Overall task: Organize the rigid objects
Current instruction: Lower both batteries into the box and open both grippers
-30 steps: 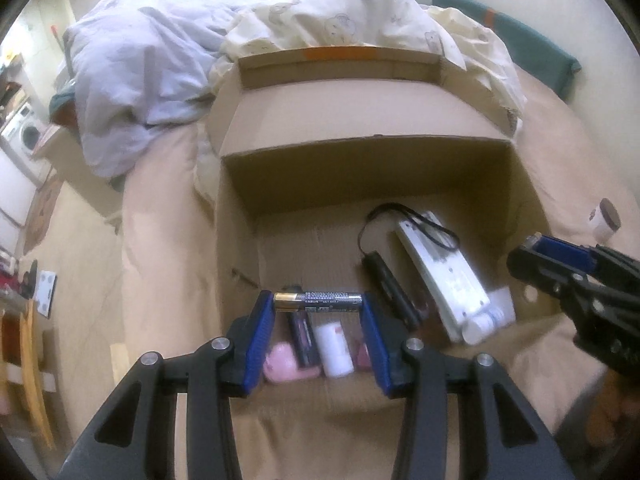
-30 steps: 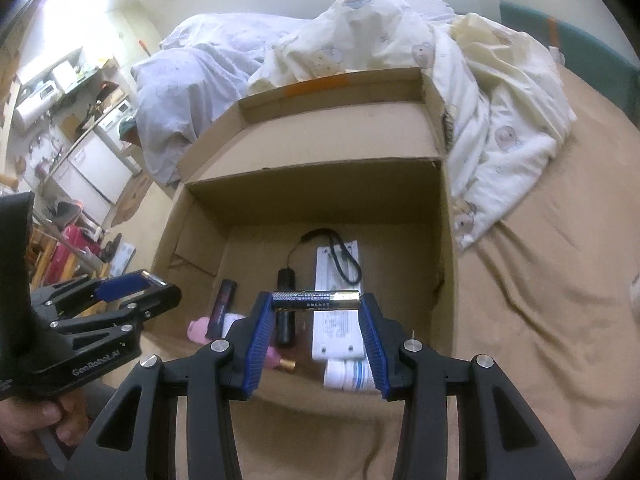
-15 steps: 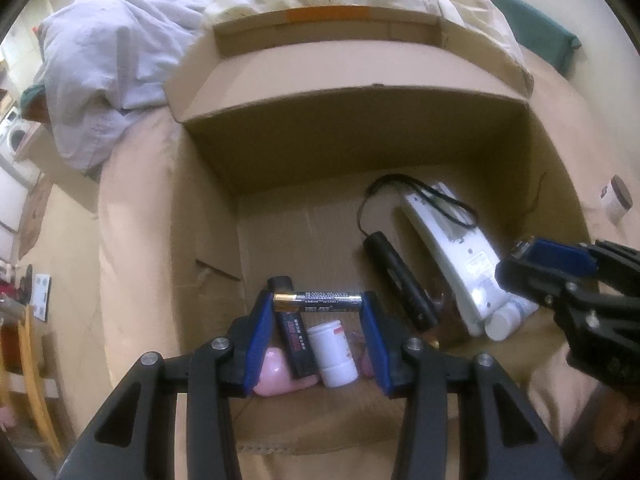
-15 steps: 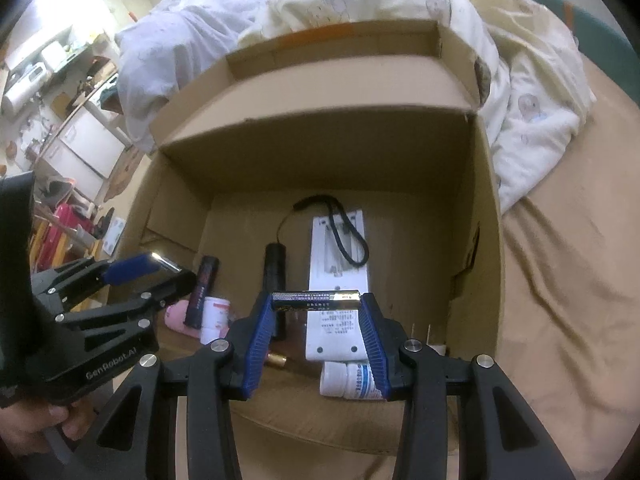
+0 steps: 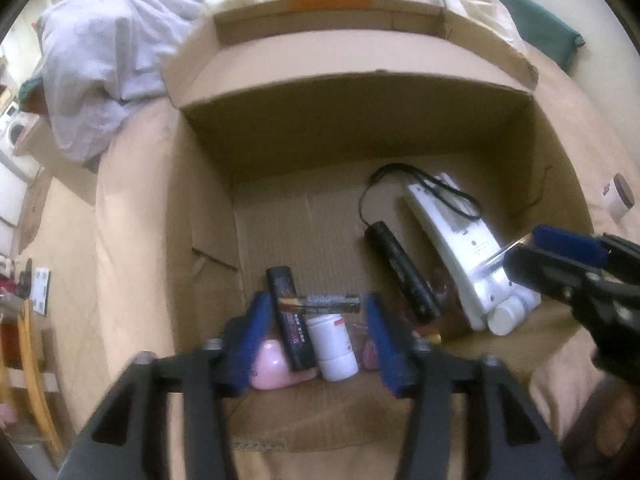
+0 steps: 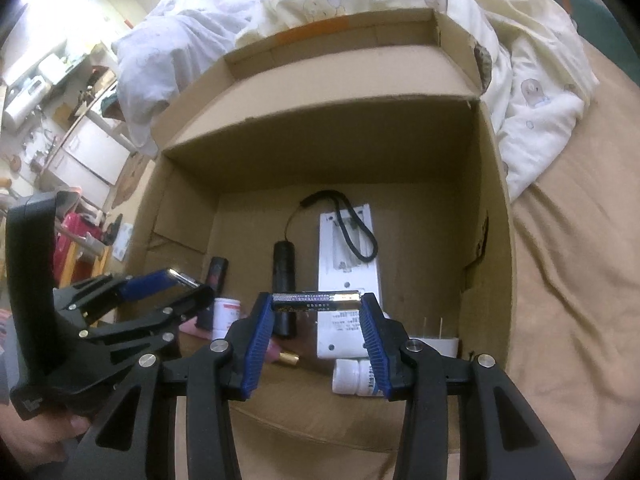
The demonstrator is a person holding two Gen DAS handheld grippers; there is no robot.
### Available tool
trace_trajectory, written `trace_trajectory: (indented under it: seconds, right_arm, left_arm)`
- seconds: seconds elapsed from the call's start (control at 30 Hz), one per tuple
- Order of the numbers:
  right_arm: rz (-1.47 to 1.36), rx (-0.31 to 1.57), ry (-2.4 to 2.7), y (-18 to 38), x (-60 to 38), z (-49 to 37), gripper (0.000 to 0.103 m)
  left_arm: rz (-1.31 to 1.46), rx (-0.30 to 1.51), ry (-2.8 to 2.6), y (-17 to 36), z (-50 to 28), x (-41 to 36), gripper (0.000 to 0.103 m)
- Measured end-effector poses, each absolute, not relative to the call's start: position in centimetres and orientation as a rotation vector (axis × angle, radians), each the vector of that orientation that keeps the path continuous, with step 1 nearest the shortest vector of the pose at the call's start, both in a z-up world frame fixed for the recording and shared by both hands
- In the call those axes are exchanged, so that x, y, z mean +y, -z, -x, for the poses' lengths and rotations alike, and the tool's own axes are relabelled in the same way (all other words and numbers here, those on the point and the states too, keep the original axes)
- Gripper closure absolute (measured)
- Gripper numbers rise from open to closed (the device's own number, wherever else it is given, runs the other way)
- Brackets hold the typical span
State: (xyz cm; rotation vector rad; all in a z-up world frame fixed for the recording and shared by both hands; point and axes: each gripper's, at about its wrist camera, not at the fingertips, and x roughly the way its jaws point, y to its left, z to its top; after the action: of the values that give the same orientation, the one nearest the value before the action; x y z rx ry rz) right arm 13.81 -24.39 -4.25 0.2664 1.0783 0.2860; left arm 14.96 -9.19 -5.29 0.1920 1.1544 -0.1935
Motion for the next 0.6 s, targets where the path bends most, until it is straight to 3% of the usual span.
trace_trajectory:
  seconds: [0.03,0.07,0.13,0.23,0.6]
  right_arm:
    - [-0.273,1.066,-0.287,4.0,-24.5,-13.7,0.041]
    - [-0.281,1.049,-0.287,3.7,-24.7,-13.6,0.031]
    - [-0.287,1.022,-0.276,3.0,-24.9,-13.5,0.024]
    - [-0.32,0.985,-0.267,2.4,-25.4,-13.4,0.002]
    - [-0.321,0.868,-0.231,-0.4,-25.7,-12.3,0.0]
  left_arm:
    - [-0.181,1.148,0.199,5.0,-14.9,-9.2,0.024]
    - [-0.167,1.144,0.207,4.8,-14.8,-9.2,0.015]
    - [-0.145,1.144,0.217,4.3,-14.7,-9.1,0.008]
    - [-0.127,1.131,0.208,3.6,-14.5,-8.8,0.002]
    - [-0.113,1.039,0.117,-1.6,-12.8,-7.6,0.002]
